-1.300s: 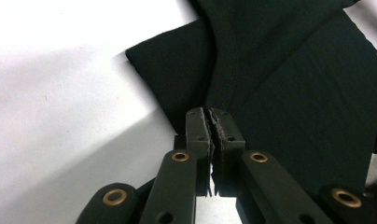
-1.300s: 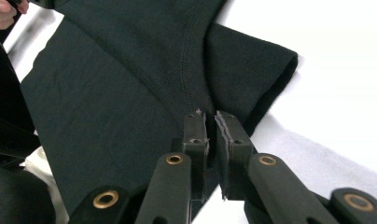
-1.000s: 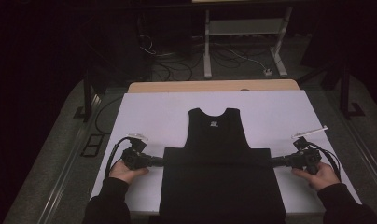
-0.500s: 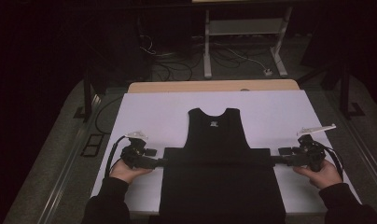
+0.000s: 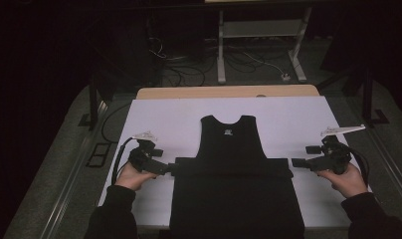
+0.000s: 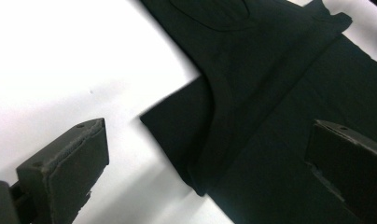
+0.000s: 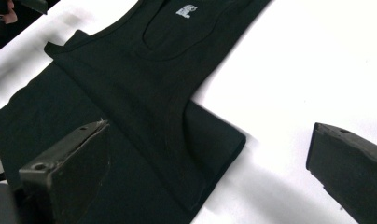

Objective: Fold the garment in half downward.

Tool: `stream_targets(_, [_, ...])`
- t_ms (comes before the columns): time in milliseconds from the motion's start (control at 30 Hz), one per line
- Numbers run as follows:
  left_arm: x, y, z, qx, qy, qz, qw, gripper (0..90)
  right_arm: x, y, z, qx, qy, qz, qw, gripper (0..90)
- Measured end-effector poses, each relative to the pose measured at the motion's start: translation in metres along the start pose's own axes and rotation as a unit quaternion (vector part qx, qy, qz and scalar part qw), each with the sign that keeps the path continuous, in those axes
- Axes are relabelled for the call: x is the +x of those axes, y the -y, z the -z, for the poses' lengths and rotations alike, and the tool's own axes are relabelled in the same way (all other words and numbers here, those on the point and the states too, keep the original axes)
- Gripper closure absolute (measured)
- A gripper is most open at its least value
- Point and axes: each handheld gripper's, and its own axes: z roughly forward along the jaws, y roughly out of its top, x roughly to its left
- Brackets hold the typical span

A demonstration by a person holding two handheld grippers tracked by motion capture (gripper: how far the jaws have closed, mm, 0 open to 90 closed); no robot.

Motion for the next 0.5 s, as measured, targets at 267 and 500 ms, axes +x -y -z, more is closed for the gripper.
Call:
stream_targets(267, [0.002,-0.014,0.003,0.0,-0.002,-0.008,1.0,0.0,0.0,-0.017,-0.001,-0.003,0.012,0.014,0.9998,0.0])
stream_targets(500, [0.0,-0.026,0.0,0.003,-0.002,-0.025,0.9997,0.0,-0.005,-0.025,0.001,-0.008,0.016,0.016,0.9997,0.0])
